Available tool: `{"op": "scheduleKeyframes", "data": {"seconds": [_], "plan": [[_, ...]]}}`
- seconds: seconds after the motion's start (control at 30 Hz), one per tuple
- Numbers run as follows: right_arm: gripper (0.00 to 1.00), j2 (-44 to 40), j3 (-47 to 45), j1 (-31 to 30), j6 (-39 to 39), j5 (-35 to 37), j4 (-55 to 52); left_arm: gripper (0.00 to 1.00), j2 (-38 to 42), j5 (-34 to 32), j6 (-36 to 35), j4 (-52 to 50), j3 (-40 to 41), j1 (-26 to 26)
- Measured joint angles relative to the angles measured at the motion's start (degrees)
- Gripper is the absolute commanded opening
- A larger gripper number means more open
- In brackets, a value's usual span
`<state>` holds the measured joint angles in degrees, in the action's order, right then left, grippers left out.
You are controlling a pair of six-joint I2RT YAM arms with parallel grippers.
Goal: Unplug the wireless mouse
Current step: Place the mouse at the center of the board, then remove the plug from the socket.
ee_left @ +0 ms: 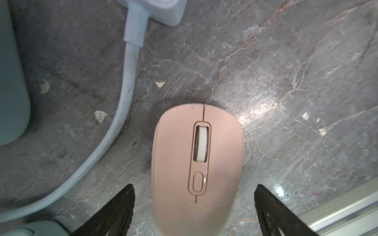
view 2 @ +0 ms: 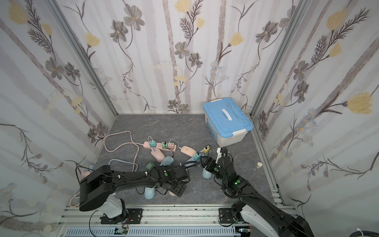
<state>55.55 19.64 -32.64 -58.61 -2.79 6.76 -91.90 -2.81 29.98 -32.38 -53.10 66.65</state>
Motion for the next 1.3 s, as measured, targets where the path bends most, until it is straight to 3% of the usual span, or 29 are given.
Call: {"op": "scheduleKeyframes", "data": {"seconds": [0.2, 0.4, 0.57, 0.83, 1.03, 1.3], "plan": [[0.77, -0.6, -0.2, 0.6, 0.1, 0.0, -0.5, 0.94, 4.6, 0.1, 0.0, -2.6, -1.8, -1.1], [0.76, -0.8, -0.5, 1.6, 0.7, 0.0, -1.7, 0.94, 5.6, -1.1, -3.8, -6.1, -11.5, -4.8], [0.76, -1.6, -0.9, 2.7, 1.1, 0.0, -2.1, 0.9, -2.6, -0.8, -8.1, -8.2, -22.8, -8.4], [0.76, -5.4, -3.7, 4.7, 1.1, 0.0, -3.0, 0.77, -19.0, -1.2, -14.8, -12.3, -39.2, -9.6], [0.76, -6.9, -4.4, 5.8, 1.4, 0.0, -3.9, 0.72, -26.2, -2.7, -17.2, -14.3, -46.4, -10.9], [0.76, -7.6, -4.5, 7.2, 1.6, -0.7, -4.2, 0.65, -29.6, -1.7, -20.8, -14.0, -50.0, -11.5]]}}
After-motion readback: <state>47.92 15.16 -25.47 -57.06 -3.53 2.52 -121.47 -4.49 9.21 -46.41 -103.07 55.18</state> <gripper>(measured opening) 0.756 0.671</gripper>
